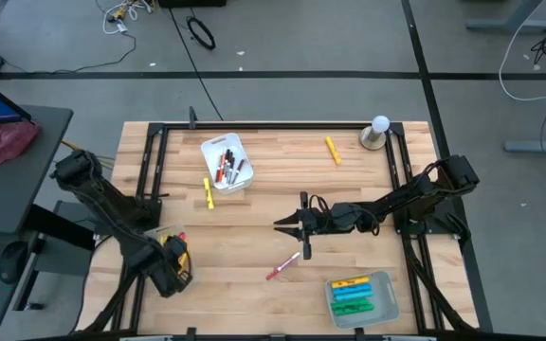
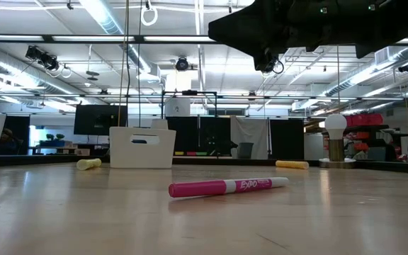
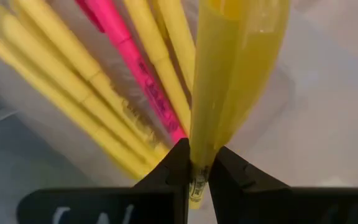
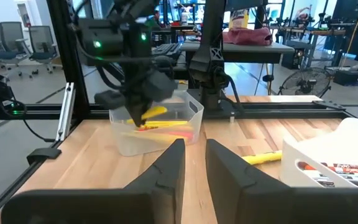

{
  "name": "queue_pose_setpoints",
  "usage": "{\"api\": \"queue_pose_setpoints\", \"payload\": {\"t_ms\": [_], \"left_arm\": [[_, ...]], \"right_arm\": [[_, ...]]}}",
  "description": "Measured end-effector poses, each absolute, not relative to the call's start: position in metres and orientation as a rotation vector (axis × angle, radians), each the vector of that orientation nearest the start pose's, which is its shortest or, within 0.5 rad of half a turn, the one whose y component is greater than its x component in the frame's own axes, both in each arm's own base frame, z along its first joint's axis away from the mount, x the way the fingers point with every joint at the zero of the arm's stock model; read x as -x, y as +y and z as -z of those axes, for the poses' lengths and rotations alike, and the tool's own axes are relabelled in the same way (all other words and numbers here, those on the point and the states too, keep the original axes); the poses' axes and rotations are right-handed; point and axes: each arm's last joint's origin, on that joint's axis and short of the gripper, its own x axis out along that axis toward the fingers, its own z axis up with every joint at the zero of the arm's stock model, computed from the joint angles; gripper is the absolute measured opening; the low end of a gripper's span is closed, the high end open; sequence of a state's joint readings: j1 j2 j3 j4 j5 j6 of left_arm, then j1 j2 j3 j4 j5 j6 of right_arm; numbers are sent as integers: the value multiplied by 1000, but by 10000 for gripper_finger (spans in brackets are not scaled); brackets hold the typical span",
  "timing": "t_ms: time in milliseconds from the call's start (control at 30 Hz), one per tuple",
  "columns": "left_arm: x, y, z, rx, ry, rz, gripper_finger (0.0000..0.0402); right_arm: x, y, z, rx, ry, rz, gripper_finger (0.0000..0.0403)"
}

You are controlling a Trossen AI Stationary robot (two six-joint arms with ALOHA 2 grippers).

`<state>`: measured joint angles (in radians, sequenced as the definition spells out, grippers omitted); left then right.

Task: Pick & Place Markers
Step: Put the yellow pen into the transparent bin, then put the yellow highlighter into the gray bin

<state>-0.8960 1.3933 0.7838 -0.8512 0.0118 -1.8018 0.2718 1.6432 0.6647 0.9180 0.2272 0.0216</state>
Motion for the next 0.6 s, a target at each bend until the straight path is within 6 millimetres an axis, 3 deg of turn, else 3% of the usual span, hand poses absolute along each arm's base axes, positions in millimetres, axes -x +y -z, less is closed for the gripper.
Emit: {"api": "queue_pose_setpoints", "payload": {"t_ms": [233, 333, 600], "left_arm": [[-137, -157, -155, 861, 1493, -673, 43], [-137, -155, -152, 864, 1509, -681, 52], [-136, -156, -154, 802, 1566, -573, 154]], "right_arm": [[-311, 80, -191, -16, 61, -39, 64], [-310, 77, -190, -48, 89, 53, 64], [-287, 52, -205, -95, 289, 278, 64]]}}
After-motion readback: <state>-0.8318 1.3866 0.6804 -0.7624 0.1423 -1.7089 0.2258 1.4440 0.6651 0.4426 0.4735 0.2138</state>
